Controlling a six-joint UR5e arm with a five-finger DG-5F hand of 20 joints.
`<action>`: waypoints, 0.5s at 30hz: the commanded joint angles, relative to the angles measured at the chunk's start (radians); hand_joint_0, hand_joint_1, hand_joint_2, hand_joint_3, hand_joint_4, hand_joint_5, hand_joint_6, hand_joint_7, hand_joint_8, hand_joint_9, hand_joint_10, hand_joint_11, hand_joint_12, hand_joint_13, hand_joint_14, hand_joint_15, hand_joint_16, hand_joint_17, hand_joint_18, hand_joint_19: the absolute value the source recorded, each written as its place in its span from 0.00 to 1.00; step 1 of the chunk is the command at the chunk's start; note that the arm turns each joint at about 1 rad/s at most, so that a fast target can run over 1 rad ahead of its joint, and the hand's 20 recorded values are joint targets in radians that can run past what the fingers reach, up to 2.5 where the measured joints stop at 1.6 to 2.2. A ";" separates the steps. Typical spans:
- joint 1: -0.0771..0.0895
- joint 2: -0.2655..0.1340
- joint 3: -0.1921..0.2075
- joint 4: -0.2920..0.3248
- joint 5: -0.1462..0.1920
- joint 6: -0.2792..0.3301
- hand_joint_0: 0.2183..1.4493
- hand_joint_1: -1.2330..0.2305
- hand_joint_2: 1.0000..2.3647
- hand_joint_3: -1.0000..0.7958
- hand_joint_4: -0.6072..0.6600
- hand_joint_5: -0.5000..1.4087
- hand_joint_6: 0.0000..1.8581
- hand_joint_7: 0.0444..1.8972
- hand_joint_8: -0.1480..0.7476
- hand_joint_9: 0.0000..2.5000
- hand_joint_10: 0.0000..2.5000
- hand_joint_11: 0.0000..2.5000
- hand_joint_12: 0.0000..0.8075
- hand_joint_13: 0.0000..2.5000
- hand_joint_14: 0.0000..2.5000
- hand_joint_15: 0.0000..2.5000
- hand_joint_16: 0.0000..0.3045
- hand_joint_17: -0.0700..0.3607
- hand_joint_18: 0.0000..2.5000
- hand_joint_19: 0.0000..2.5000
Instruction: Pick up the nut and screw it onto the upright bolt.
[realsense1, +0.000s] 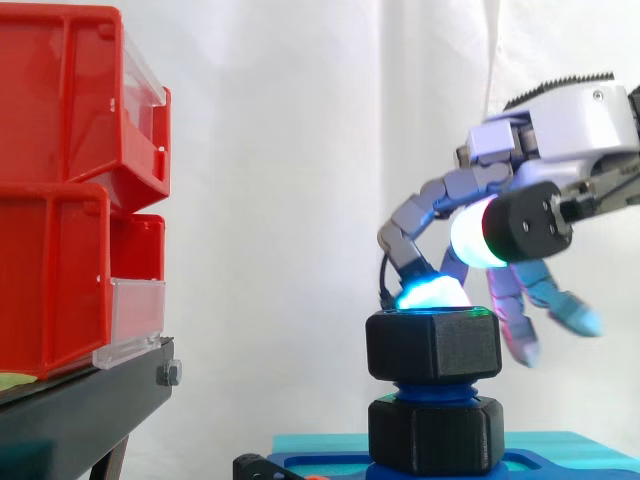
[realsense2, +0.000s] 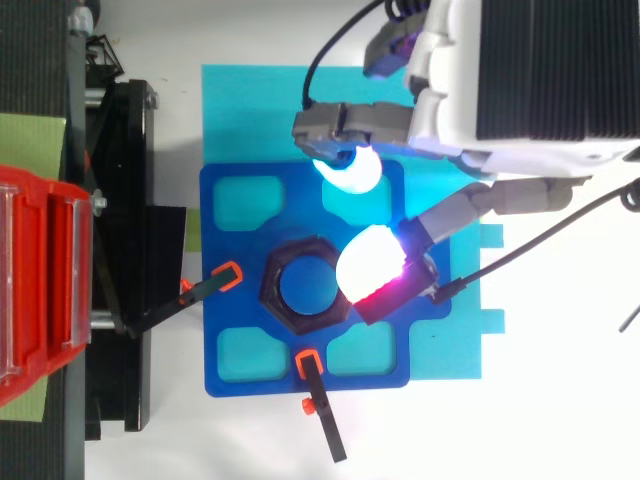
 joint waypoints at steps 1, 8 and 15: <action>-0.005 0.006 0.028 -0.023 0.000 -0.006 0.26 0.68 0.00 0.28 0.62 0.23 0.27 0.52 0.47 0.63 0.00 0.13 0.26 0.50 0.00 0.02 0.05 0.25 0.36 0.09; -0.003 0.004 0.066 -0.027 0.040 -0.006 0.24 0.70 0.00 0.28 0.59 0.20 0.27 0.39 0.43 0.48 0.00 0.02 0.28 0.36 0.00 0.00 0.08 0.28 0.28 0.07; 0.021 0.001 0.064 -0.017 0.075 -0.003 0.23 0.72 0.00 0.28 0.59 0.19 0.27 0.35 0.42 0.34 0.00 0.00 0.29 0.23 0.00 0.00 0.07 0.28 0.10 0.00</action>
